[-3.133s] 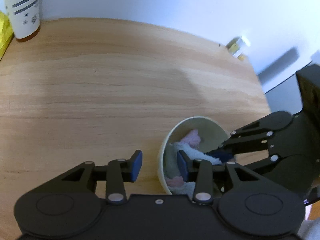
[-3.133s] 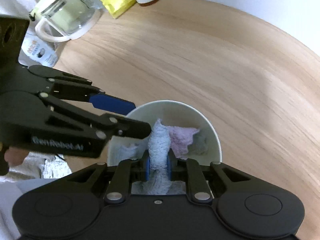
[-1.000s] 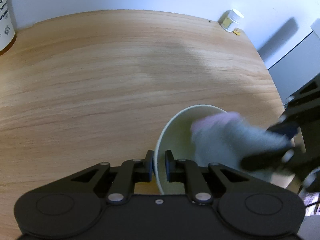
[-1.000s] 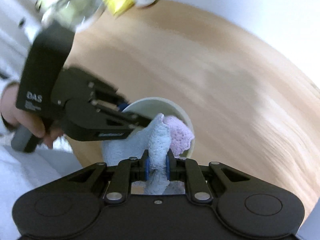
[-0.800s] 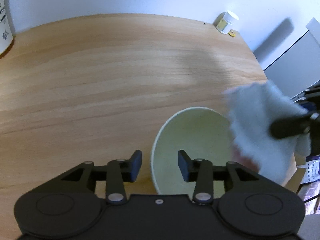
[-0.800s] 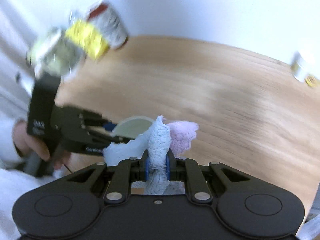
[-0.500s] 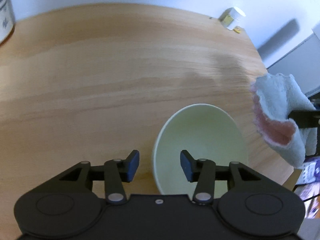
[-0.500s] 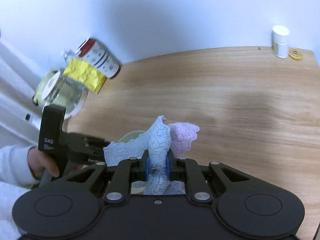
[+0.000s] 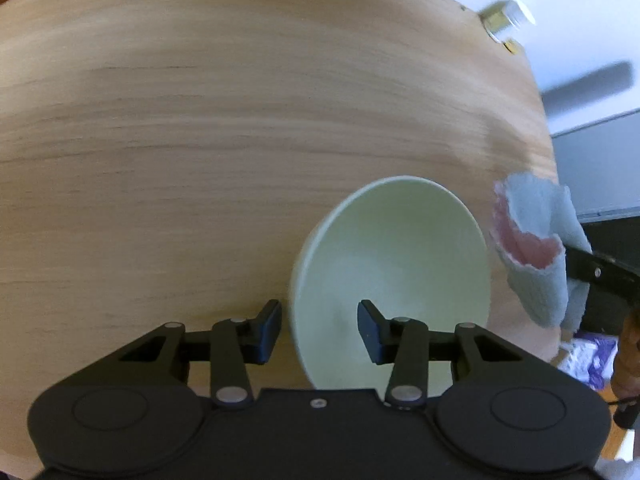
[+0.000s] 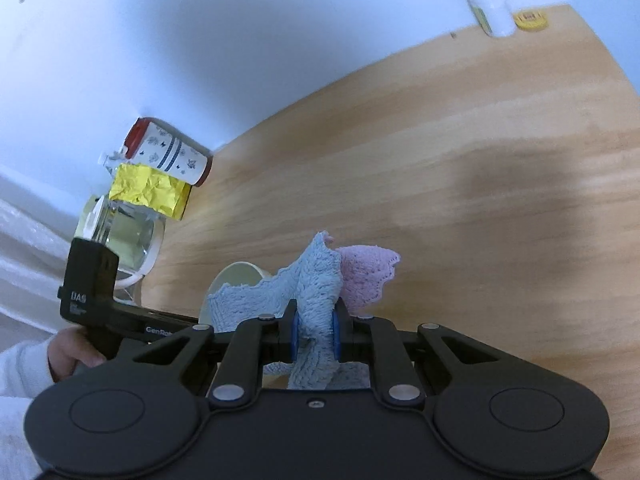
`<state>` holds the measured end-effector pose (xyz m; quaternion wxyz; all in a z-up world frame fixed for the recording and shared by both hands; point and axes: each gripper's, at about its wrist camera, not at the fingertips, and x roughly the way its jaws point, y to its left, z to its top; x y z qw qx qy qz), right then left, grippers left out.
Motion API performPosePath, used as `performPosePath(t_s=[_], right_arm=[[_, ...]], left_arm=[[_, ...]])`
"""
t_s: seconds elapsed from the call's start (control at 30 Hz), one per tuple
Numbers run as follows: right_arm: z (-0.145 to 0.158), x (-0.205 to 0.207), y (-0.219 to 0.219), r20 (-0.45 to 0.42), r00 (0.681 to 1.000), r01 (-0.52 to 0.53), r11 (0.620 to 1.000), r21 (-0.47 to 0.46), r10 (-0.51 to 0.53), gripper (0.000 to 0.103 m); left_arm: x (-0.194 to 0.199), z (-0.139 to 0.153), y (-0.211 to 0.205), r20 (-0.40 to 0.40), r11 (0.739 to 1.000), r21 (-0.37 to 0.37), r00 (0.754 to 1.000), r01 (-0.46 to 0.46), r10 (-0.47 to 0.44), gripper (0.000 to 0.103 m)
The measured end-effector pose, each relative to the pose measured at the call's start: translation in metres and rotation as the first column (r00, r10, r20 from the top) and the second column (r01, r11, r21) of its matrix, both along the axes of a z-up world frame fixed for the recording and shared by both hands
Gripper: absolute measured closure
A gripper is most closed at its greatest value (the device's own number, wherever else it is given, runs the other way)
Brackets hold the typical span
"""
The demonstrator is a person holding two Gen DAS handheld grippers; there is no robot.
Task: Clean bowl
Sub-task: 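Grasp and tilt the bowl rim with the left tool while the right tool brings the cloth over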
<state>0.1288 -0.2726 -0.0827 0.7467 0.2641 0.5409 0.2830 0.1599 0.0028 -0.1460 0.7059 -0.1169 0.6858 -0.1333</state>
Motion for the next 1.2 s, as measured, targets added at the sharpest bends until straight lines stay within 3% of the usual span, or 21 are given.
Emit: performPosePath(t_s=[0.17, 0.4, 0.83, 1.0, 1.07, 1.2], right_arm=[[-0.007, 0.003, -0.003, -0.044, 0.999, 0.006, 0.998, 0.058, -0.004, 0.086], [-0.017, 0.009, -0.001, -0.079, 0.997, -0.01, 0.994, 0.109, 0.019, 0.086], [0.001, 0.036, 0.011, -0.039, 0.997, -0.056, 0.993, 0.103, 0.06, 0.086], [0.013, 0.049, 0.021, -0.03, 0.995, -0.087, 0.987, 0.137, 0.092, 0.086], [0.018, 0.053, 0.035, -0.05, 0.989, -0.125, 0.977, 0.174, 0.136, 0.086], [0.03, 0.062, 0.057, -0.028, 0.988, -0.146, 0.976, 0.161, 0.153, 0.086]], left_arm=[[-0.001, -0.006, 0.002, -0.01, 0.999, -0.03, 0.999, -0.043, 0.043, 0.067], [-0.003, -0.009, 0.011, 0.023, 0.997, -0.033, 0.997, -0.073, 0.074, 0.087], [-0.014, 0.004, 0.014, 0.131, 0.994, -0.044, 0.986, -0.099, 0.104, 0.094], [-0.017, 0.018, 0.012, 0.21, 0.997, 0.005, 0.975, -0.073, 0.07, 0.093], [-0.02, 0.025, 0.007, 0.257, 0.998, 0.046, 0.966, -0.037, 0.024, 0.093], [-0.026, 0.034, -0.003, 0.325, 0.994, 0.105, 0.944, 0.016, -0.049, 0.093]])
